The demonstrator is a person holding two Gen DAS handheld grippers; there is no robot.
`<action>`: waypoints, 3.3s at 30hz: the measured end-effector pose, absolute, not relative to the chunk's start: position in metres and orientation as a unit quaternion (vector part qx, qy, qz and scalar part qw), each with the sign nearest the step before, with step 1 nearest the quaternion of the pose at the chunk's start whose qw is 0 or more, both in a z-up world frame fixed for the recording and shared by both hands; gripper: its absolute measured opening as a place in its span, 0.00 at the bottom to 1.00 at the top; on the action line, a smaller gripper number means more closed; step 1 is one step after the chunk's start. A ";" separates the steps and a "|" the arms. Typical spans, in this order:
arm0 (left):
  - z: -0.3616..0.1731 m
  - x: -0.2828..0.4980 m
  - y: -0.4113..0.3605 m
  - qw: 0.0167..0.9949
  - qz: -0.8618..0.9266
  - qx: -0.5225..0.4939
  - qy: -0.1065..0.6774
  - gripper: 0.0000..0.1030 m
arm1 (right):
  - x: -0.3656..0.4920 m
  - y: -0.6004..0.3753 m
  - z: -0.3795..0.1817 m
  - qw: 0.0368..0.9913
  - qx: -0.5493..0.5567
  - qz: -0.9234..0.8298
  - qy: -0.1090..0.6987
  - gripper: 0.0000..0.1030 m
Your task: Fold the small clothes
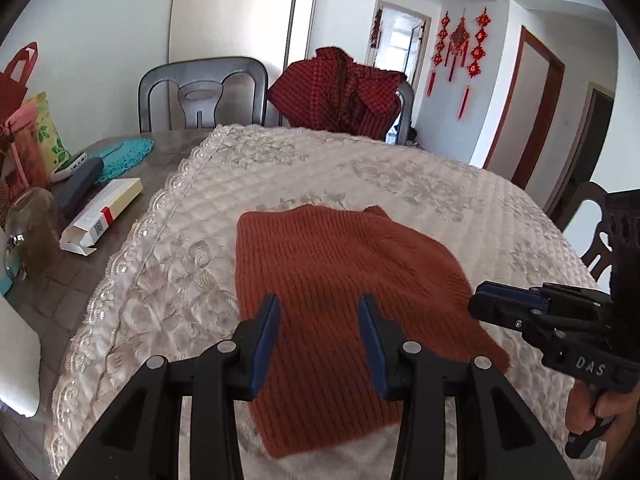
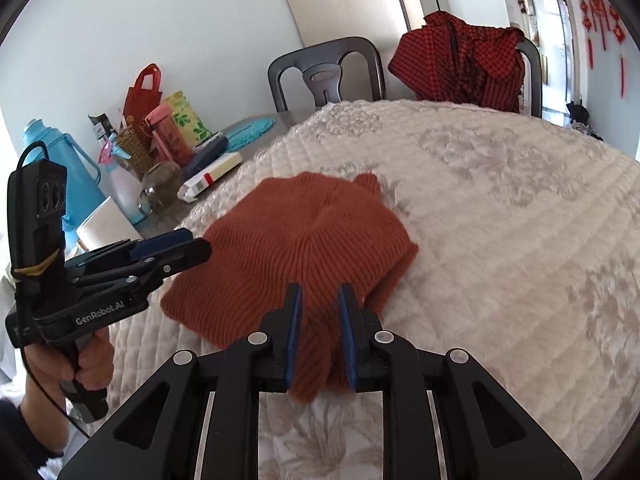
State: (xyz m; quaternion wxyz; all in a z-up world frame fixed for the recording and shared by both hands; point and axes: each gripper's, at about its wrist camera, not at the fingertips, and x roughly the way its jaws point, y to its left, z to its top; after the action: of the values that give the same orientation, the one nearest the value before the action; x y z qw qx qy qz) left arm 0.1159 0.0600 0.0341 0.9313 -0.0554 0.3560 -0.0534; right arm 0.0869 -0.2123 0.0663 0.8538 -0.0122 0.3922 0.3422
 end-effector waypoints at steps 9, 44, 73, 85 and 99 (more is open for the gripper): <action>0.028 0.114 0.051 0.929 -0.040 -0.040 0.367 0.43 | 0.099 -0.209 0.052 0.847 -0.012 0.331 0.416 0.18; -0.007 0.039 0.064 0.902 0.015 -0.013 0.431 0.60 | 0.016 -0.229 0.028 0.852 -0.133 0.270 0.427 0.43; -0.009 0.042 0.068 0.901 0.022 -0.010 0.433 0.70 | 0.015 -0.226 0.027 0.852 -0.136 0.270 0.427 0.46; -0.009 0.042 0.068 0.900 0.025 -0.009 0.435 0.74 | 0.015 -0.226 0.027 0.852 -0.137 0.269 0.427 0.47; -0.012 0.042 0.065 0.895 0.013 -0.010 0.445 0.91 | 0.015 -0.226 0.027 0.852 -0.136 0.270 0.427 0.47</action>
State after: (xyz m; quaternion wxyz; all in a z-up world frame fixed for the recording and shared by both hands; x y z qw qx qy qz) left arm 0.0421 0.0652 -0.0122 0.8954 -0.0095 0.4450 0.0126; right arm 0.0149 -0.2258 0.0269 0.8523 -0.1359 0.4269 0.2698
